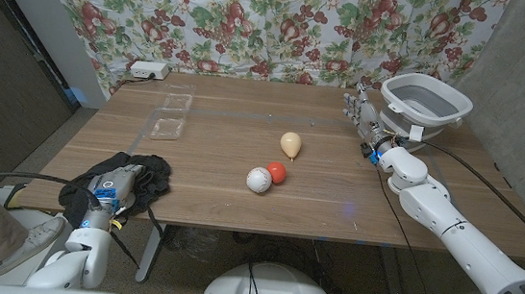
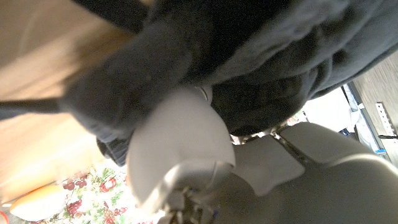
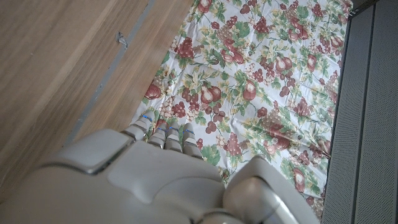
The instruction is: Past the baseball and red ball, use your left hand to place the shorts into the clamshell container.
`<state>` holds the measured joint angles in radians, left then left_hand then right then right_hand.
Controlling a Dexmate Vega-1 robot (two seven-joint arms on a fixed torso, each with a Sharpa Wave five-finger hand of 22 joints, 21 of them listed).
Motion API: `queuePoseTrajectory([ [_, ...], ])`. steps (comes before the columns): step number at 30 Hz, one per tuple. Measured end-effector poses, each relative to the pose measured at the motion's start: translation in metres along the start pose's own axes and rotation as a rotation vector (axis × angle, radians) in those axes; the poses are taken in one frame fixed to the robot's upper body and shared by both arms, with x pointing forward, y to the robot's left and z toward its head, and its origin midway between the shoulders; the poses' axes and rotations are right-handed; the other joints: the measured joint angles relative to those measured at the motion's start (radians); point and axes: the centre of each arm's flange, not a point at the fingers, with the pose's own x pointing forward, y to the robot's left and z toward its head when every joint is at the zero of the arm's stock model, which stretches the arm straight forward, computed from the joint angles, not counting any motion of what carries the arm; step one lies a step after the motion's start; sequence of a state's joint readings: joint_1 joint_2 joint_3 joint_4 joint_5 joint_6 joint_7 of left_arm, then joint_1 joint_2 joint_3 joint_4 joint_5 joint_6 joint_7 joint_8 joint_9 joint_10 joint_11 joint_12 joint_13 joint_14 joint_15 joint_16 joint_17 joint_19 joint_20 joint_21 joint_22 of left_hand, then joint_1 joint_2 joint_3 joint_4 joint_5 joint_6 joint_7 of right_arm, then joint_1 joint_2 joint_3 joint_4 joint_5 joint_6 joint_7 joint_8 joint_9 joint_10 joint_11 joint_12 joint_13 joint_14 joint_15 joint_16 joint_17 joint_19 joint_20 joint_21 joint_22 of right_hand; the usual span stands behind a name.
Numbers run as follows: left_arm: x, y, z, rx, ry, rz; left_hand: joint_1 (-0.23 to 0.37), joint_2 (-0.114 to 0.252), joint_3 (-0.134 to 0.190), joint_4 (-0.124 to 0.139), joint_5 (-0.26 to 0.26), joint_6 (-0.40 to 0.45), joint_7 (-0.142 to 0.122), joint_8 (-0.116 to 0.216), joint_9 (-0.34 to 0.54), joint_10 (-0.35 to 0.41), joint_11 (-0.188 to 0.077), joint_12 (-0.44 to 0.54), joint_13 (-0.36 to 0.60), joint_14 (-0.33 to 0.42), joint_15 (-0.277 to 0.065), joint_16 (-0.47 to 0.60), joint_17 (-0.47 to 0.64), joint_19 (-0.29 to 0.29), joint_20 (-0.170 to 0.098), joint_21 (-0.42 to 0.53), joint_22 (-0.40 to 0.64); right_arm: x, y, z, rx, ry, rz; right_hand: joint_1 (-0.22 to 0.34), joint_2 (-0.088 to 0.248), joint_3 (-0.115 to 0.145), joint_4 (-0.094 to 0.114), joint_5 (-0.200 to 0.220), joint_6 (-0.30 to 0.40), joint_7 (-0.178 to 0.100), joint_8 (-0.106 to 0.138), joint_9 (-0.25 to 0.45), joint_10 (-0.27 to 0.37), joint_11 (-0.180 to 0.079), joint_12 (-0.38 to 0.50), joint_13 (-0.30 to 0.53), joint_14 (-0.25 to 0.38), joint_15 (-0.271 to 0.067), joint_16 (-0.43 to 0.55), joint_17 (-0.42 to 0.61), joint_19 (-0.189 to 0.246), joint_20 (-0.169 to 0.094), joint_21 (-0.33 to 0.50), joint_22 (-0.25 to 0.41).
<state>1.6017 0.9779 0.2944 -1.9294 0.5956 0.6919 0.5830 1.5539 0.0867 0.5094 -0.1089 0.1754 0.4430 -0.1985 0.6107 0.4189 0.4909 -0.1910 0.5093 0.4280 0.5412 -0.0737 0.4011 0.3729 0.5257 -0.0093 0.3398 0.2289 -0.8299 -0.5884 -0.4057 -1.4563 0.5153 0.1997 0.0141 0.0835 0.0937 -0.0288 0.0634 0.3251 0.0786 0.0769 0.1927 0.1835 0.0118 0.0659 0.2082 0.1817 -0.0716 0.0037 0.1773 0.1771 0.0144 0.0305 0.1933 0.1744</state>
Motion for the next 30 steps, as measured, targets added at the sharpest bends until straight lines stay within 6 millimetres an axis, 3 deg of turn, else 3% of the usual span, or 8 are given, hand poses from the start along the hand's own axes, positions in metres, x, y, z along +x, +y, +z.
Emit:
queuePoseTrajectory([
  [3,0.0,0.001,0.001,-0.004,0.004,0.011,0.009,0.009,-0.029,-0.012,0.0,0.0,0.0,0.023,0.079,0.022,0.011,0.014,0.0,0.012,0.012,0.002,0.0,0.008,0.008,0.0,0.0,-0.001,0.0,0.0,0.001,-0.001,-0.002,0.0,0.0,0.0,0.0,0.0,0.0,0.0,0.0,0.0,0.0,0.0,0.0,0.0,0.0,0.0,0.0,0.0,0.0,0.0,0.0,0.0],
  [5,-0.001,0.001,0.002,-0.011,0.009,0.017,0.013,0.013,-0.059,-0.037,0.001,0.021,0.002,0.033,0.104,0.034,0.009,0.025,0.0,0.016,0.016,0.018,0.0,0.01,0.01,0.001,0.0,-0.001,0.0,0.0,0.002,-0.001,-0.003,0.0,0.0,0.0,0.0,0.0,0.0,0.0,0.0,0.0,0.0,0.0,0.0,0.0,0.0,0.0,0.0,0.0,0.0,0.0,0.0,0.0],
  [10,-0.002,0.002,0.005,-0.02,0.016,0.032,0.033,0.02,-0.102,-0.061,0.001,0.047,0.004,0.081,0.105,0.069,0.016,0.028,0.0,0.023,0.023,0.059,0.0,-0.001,-0.001,0.016,0.052,-0.001,0.0,0.0,0.004,-0.002,-0.004,0.004,0.004,0.0,0.0,0.0,0.0,0.0,0.0,0.0,0.0,0.0,0.0,0.0,0.0,0.0,0.0,0.0,0.0,0.0,0.0,0.0],
  [17,-0.001,0.008,0.009,-0.037,0.016,0.059,0.051,0.015,-0.115,-0.066,0.001,0.185,0.004,0.112,0.18,0.148,0.002,0.104,0.001,0.043,0.04,0.191,0.001,-0.008,-0.008,0.14,0.053,-0.002,-0.001,0.0,0.008,-0.006,-0.009,0.004,0.004,0.0,0.0,0.0,0.005,-0.005,0.0,0.0,0.002,-0.002,0.0,0.0,0.0,0.0,0.001,0.0,0.0,0.0,0.0,0.0],
  [19,-0.001,0.01,0.011,-0.04,0.012,0.067,0.052,0.016,-0.118,-0.069,0.0,0.243,0.017,0.116,0.185,0.153,0.0,0.11,0.167,0.058,0.055,0.221,0.001,-0.008,-0.008,0.179,0.053,-0.002,-0.002,0.0,0.009,-0.006,-0.01,0.004,0.004,0.003,-0.003,0.0,0.009,-0.002,0.0,0.0,0.004,-0.004,0.0,0.0,0.004,-0.004,0.004,0.0,0.0,0.0,0.0,0.0],
  [21,0.0,0.013,0.013,-0.045,0.008,0.075,0.053,0.017,-0.122,-0.065,0.0,0.269,0.037,0.117,0.187,0.155,-0.002,0.111,0.239,0.061,0.058,0.239,0.001,-0.008,-0.008,0.204,0.053,-0.003,-0.002,0.0,0.009,-0.007,-0.012,0.004,0.004,0.003,-0.003,0.0,0.011,0.0,0.0,0.0,0.004,-0.004,0.0,0.0,0.006,-0.006,0.004,0.0,0.0,0.0,0.0,0.0],
  [26,0.002,0.021,0.017,-0.054,-0.001,0.096,0.054,0.018,-0.124,-0.066,0.002,0.309,0.057,0.139,0.198,0.159,-0.003,0.118,0.263,0.064,0.061,0.246,0.002,-0.008,-0.008,0.22,0.053,-0.003,-0.003,0.001,0.009,-0.009,-0.018,0.004,0.004,0.003,-0.003,0.0,0.014,-0.004,0.0,0.0,0.012,-0.003,0.0,0.0,0.006,-0.006,0.004,0.0,0.0,0.0,0.0,0.0],
  [30,0.005,0.027,0.021,-0.06,-0.013,0.113,0.055,0.019,-0.124,-0.067,0.002,0.356,0.092,0.152,0.203,0.168,0.0,0.126,0.27,0.077,0.063,0.246,0.011,-0.008,-0.008,0.238,0.053,-0.004,-0.005,0.001,0.007,-0.009,-0.023,0.004,0.004,0.003,-0.003,0.0,0.014,-0.004,0.0,0.0,0.012,-0.003,0.0,0.0,0.006,-0.005,0.004,0.0,0.0,0.0,0.0,0.0],
])
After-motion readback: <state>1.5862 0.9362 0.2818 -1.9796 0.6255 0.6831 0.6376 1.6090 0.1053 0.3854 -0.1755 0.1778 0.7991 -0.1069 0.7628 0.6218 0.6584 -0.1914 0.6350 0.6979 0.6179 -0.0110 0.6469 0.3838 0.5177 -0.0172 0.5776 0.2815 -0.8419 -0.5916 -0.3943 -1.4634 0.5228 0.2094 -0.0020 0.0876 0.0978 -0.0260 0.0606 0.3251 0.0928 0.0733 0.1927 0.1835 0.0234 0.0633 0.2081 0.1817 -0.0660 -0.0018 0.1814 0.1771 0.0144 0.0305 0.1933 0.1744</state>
